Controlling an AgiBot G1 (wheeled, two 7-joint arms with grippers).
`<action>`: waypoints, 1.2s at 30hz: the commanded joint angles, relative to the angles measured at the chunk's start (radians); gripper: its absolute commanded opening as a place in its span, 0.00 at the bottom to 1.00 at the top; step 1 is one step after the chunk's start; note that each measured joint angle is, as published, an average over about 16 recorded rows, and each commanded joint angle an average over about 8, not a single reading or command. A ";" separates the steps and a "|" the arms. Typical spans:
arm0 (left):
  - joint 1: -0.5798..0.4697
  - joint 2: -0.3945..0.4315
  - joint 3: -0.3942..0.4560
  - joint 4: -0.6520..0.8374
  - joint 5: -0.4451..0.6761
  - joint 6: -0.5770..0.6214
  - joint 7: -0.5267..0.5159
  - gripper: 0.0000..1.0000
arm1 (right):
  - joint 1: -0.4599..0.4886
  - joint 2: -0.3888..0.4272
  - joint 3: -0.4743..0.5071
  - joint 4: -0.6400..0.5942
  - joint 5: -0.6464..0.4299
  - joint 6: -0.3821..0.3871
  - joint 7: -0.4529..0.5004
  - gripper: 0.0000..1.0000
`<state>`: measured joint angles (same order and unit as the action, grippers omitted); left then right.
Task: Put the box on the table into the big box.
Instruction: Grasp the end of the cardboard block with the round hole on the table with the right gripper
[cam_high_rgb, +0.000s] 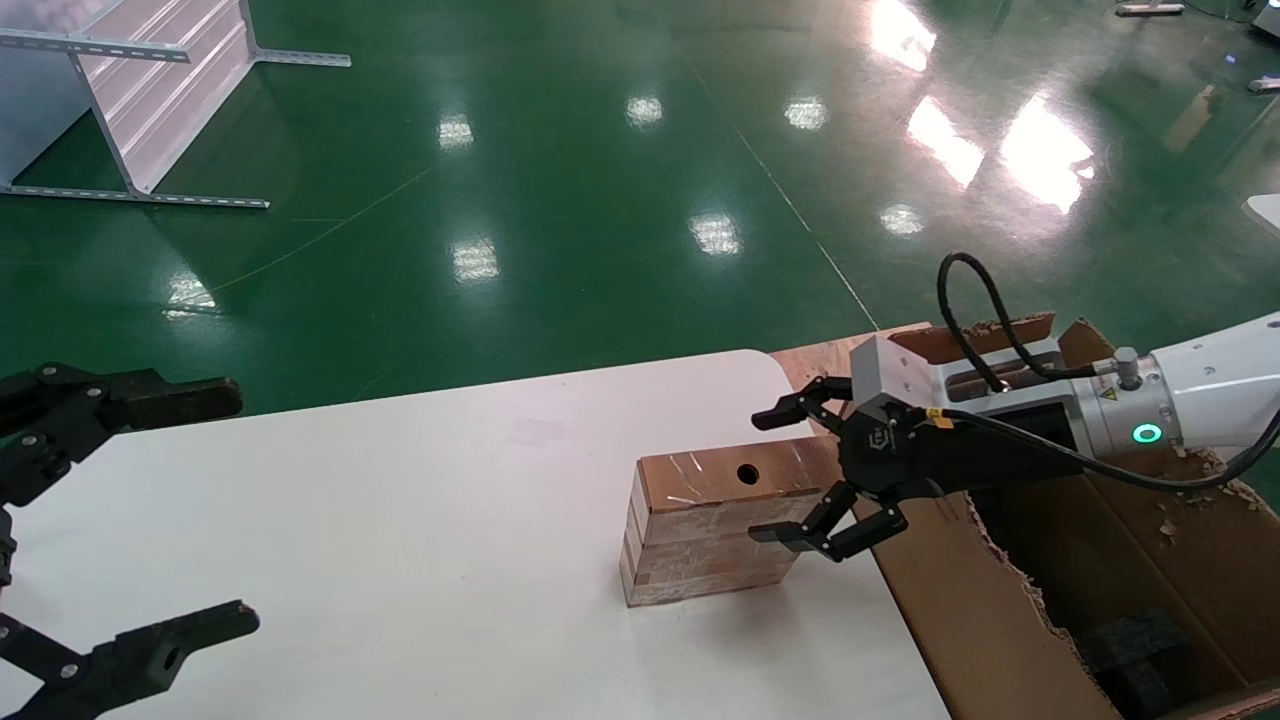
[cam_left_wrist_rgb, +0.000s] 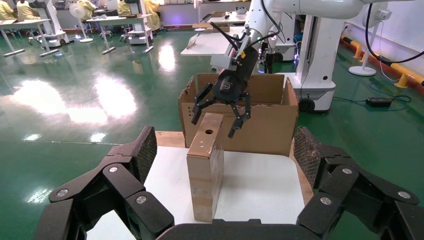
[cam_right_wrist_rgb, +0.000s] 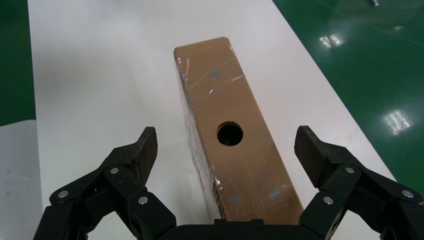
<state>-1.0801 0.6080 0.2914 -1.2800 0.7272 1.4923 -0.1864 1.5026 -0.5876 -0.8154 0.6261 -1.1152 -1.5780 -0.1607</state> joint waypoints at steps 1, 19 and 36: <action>0.000 0.000 0.000 0.000 0.000 0.000 0.000 1.00 | 0.003 0.001 -0.011 -0.003 0.002 0.001 -0.002 1.00; 0.000 0.000 0.001 0.000 -0.001 -0.001 0.001 1.00 | 0.032 -0.012 -0.080 -0.037 0.021 0.007 -0.020 1.00; 0.000 -0.001 0.002 0.000 -0.001 -0.001 0.001 1.00 | 0.050 -0.027 -0.109 -0.065 0.024 0.014 -0.031 1.00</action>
<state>-1.0802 0.6071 0.2930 -1.2797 0.7258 1.4911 -0.1855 1.5525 -0.6139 -0.9235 0.5628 -1.0914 -1.5648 -0.1916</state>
